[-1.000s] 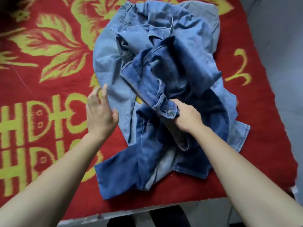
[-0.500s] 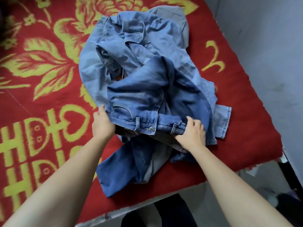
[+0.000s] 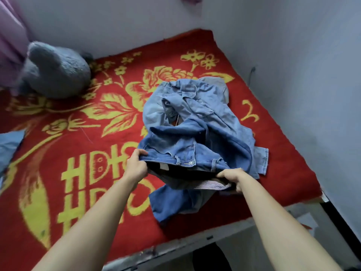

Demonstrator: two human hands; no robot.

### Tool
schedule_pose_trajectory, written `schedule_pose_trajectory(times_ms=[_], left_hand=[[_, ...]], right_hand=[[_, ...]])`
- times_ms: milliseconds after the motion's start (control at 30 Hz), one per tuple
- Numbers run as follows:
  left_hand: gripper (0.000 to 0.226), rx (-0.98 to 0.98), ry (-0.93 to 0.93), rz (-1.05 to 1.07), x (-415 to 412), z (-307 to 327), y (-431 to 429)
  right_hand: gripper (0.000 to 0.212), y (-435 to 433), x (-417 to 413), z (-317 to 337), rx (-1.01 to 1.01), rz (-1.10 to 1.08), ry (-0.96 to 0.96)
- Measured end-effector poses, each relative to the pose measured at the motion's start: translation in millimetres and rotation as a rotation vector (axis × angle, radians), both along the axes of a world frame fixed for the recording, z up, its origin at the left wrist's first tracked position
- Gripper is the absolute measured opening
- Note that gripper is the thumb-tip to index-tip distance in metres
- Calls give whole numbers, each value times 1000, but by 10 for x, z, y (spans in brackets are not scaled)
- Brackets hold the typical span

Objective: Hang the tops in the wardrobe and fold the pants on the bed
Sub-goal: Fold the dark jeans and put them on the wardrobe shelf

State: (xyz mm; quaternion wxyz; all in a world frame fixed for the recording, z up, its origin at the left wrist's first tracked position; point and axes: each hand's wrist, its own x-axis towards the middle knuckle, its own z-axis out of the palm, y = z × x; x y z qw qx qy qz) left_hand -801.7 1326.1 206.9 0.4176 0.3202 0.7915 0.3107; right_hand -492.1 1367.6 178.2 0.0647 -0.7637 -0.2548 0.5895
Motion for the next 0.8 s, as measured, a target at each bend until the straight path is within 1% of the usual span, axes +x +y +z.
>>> schedule_pose_trajectory(times_ms=[100,133,167,200,233,267,300,333,400,467,567,633,700,733,800], left_hand=[[39,85,36,93,-434,527,-531],[35,107,34,121,-582,726,-722],[29,128,13,147,-718,946,-912],[21,148,-27,165,-849,1175,-1091],[17,162,-81,176,-983,1410,-1249],[18,176,-147,185,-1112,1643,-1380],[17,194,-208,208,-1238,1892,-1494],[13,235,-244,244,-1354,2133,-1591],[2,370,-229,333,-1557,2603,-1732],[19,550,-191,422,-1726,3085,-1838],[26,839,-157,544,-1880,3827,-2025],[31,1029,-119,586,-1949,4219,-2170],[33,1164,-80,599,-2010,4489,-2254],[34,1204,-65,597,-2047,4595,-2311],[37,1230,-54,596,-2114,4706,-2390]], right_hand=[[25,-385,-298,578,-26,180,97],[14,-494,-424,832,-28,231,144],[11,-590,-549,1105,-28,250,214],[13,-667,-672,1385,-1,237,294],[20,-725,-791,1661,50,202,372],[27,-773,-909,1937,116,164,431],[29,-819,-1031,2220,187,137,479],[28,-869,-1150,2490,268,124,504],[33,-956,-1362,2974,425,127,499],[38,-1058,-1556,3480,585,147,516],[35,-1224,-1783,4242,855,178,640],[26,-1344,-1894,4677,1008,156,737],[13,-1384,-1961,4990,1101,103,835],[16,-1402,-1987,5097,1127,75,864],[40,-1408,-2028,5190,1123,66,912]])
